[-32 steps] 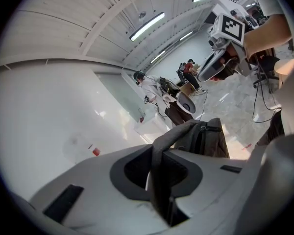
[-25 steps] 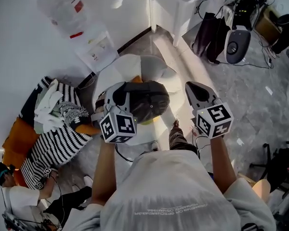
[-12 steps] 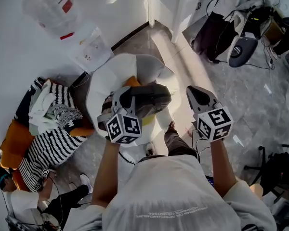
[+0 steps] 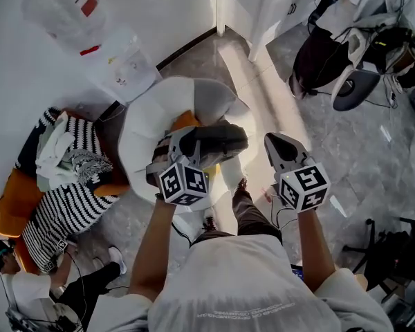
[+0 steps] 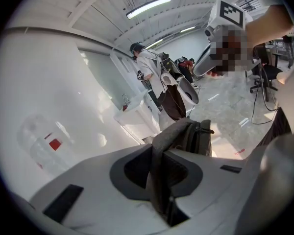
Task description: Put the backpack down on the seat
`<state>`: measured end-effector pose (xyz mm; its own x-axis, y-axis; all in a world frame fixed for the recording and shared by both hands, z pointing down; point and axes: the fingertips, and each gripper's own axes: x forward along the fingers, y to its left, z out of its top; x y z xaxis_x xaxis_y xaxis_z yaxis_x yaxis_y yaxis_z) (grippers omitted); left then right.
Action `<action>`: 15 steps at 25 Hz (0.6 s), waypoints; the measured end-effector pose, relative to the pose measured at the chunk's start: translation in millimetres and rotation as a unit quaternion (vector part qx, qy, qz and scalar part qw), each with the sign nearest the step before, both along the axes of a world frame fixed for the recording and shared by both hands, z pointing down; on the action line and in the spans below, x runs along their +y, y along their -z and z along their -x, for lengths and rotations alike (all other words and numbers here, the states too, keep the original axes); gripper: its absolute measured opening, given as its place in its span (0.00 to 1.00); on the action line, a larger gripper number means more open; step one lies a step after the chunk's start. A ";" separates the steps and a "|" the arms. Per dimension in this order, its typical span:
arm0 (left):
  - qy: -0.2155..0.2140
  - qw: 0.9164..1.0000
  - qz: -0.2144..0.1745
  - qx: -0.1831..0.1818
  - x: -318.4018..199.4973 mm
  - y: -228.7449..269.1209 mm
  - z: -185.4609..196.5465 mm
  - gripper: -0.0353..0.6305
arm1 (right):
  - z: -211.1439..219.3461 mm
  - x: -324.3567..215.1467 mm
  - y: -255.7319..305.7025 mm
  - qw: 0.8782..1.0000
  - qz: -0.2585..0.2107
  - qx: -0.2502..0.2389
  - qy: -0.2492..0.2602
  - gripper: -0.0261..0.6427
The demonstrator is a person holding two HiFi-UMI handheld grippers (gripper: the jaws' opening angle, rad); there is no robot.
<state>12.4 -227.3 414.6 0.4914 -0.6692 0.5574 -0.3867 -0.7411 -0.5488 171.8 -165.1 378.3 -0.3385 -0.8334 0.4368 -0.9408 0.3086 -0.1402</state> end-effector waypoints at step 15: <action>-0.027 0.998 0.051 -0.030 -33.2 -70.2 -30.5 0.12 | -15.4 -53.4 -52.1 0.999 0.043 -0.008 0.021 0.04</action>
